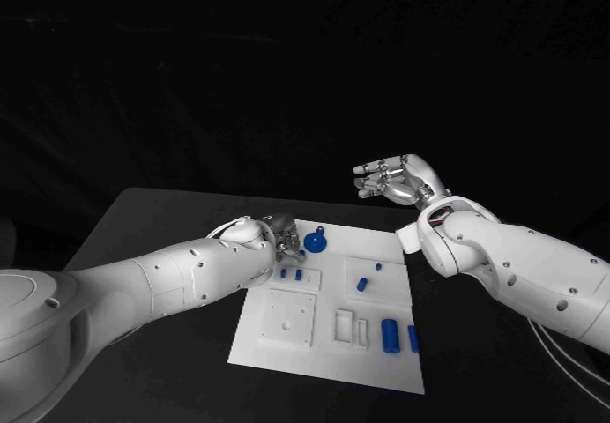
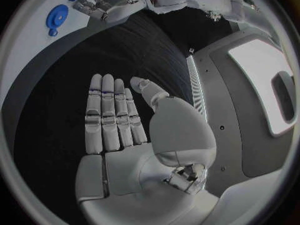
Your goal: Assemble the parts on the task board
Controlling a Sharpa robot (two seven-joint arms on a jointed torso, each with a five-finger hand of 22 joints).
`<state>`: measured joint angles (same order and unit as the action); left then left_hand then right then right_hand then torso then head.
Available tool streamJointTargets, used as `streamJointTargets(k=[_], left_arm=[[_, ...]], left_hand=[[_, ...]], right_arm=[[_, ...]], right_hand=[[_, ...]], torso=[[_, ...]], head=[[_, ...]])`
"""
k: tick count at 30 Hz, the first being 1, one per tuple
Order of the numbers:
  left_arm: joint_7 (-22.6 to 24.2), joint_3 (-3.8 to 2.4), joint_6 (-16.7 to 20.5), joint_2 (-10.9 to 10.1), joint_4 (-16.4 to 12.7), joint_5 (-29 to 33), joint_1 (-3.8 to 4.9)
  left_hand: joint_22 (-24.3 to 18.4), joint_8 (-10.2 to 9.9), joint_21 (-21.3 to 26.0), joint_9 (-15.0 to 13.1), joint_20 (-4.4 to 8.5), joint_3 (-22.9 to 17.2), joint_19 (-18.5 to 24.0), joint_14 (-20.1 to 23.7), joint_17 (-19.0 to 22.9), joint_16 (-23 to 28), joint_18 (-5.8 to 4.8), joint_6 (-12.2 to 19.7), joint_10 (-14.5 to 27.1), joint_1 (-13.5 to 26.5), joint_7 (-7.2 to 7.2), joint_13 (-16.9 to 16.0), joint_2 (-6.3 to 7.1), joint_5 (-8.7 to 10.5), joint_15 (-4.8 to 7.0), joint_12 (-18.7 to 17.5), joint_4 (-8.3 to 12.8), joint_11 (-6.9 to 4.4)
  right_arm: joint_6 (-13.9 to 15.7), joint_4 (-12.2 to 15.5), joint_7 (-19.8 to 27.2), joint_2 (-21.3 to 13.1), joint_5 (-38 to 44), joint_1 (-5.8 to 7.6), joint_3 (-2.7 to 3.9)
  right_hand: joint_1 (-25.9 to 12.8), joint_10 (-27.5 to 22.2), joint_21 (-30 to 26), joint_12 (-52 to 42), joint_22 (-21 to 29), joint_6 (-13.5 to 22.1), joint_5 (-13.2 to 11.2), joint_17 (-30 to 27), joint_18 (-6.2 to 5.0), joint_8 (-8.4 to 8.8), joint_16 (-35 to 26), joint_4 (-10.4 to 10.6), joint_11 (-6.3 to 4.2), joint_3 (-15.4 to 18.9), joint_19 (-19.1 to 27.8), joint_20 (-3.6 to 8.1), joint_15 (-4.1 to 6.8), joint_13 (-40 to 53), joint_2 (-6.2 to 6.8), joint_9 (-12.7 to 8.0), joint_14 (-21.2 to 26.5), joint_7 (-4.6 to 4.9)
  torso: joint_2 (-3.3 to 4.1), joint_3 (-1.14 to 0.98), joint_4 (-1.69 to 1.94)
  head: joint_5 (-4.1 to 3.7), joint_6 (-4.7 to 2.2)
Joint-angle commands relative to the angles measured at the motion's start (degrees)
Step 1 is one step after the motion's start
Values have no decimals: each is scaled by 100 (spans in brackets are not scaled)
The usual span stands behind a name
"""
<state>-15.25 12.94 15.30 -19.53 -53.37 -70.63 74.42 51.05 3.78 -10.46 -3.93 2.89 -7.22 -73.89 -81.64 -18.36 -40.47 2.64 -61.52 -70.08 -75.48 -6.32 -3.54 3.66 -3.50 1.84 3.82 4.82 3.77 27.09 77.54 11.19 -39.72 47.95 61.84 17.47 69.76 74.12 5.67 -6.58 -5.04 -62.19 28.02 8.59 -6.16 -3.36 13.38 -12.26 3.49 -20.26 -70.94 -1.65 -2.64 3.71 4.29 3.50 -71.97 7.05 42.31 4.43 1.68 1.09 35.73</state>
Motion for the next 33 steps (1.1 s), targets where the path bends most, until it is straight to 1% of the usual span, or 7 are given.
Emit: streamJointTargets(k=[1, 8, 12, 15, 19, 26, 33], left_arm=[[178, 14, -1, 56, 16, -37, -55], [268, 14, 10, 94, -19, -68, -70], [292, 14, 7, 103, -29, -96, -73], [300, 14, 2, 108, -19, -115, -74], [296, 14, -25, 114, -7, -127, -76], [256, 14, -88, 130, 16, -199, -90], [253, 14, -119, 150, 66, -230, -100]], left_hand=[[95, 0, -33, 1, -2, -53, 75, 58, 18, -45, 85, -58, -42, -25, 1, 10, -60, -22, -4, -39, 72, -14], [191, -1, -38, 1, -13, -38, 106, 62, 41, -64, 92, -82, 3, -8, 4, 9, -9, -9, -12, -38, 125, -1], [282, -2, -63, 1, -6, -22, 79, 42, 24, -153, 100, -92, -2, -18, 8, 9, -20, -9, -5, -38, 141, -5], [400, -3, -116, 2, 5, -40, 68, 51, -50, -367, 107, -119, -3, -30, 20, 11, -42, -10, 4, -41, 162, -8], [608, -3, -237, 2, 24, -96, 34, 53, -165, -735, 125, -155, -12, -42, 28, 11, -82, -10, 19, -39, 187, -20], [1094, -6, -494, 4, 33, -347, 68, 112, -234, -1247, 184, -212, 2, -68, 36, 13, -144, -2, 31, -42, 272, -22], [1350, 1, -579, -1, 46, -714, 114, 123, -184, -1356, 209, -322, -36, -104, 54, 14, -214, 47, 45, -43, 354, -41]], right_arm=[[-113, 8, 20, 6, -6, -3, 4], [-127, 2, 7, 14, 1, -3, 4], [-136, 1, 2, 16, 2, -3, 4], [-143, 0, -2, 16, 2, -3, 4], [-156, -4, -7, 17, 2, -3, 4], [-174, -14, -14, 18, 2, -6, 4], [-191, -15, -19, 21, 2, -8, 4]], right_hand=[[-28, -30, 46, 31, 13, 5, 40, -12, 85, -19, 28, -16, 14, 21, 9, -21, -8, -7, -54, 6, 55, 25], [-28, -30, 46, 31, 13, 5, 40, -12, 85, -19, 28, -16, 14, 21, 9, -21, -8, -7, -54, 6, 55, 25], [-26, -31, 49, 31, 16, 5, 39, -13, 85, -19, 29, -18, 14, 22, 11, -20, -7, -7, -54, 6, 56, 25], [-19, -32, 60, 30, 27, 4, 36, -17, 86, -18, 34, -25, 15, 24, 16, -20, -7, -7, -56, 6, 57, 26], [-19, -32, 60, 30, 27, 4, 36, -17, 86, -18, 34, -25, 15, 24, 16, -20, -7, -7, -56, 6, 57, 26], [-19, -32, 60, 30, 27, 4, 36, -17, 86, -18, 34, -25, 15, 24, 16, -20, -7, -7, -56, 6, 57, 26], [-23, -35, 74, 29, 40, 5, 37, -22, 87, -18, 38, -27, 15, 31, 23, -21, -8, -7, -61, 6, 61, 26]], torso=[[-2, -1, 6], [-5, 3, 5], [-5, 2, 10], [-4, -2, 13], [-5, 4, 9], [-5, 8, 10], [-8, 8, 14]], head=[[-9, -2], [-21, -7], [-30, -11], [-36, -15], [-45, -13], [-54, -9], [-60, -6]])
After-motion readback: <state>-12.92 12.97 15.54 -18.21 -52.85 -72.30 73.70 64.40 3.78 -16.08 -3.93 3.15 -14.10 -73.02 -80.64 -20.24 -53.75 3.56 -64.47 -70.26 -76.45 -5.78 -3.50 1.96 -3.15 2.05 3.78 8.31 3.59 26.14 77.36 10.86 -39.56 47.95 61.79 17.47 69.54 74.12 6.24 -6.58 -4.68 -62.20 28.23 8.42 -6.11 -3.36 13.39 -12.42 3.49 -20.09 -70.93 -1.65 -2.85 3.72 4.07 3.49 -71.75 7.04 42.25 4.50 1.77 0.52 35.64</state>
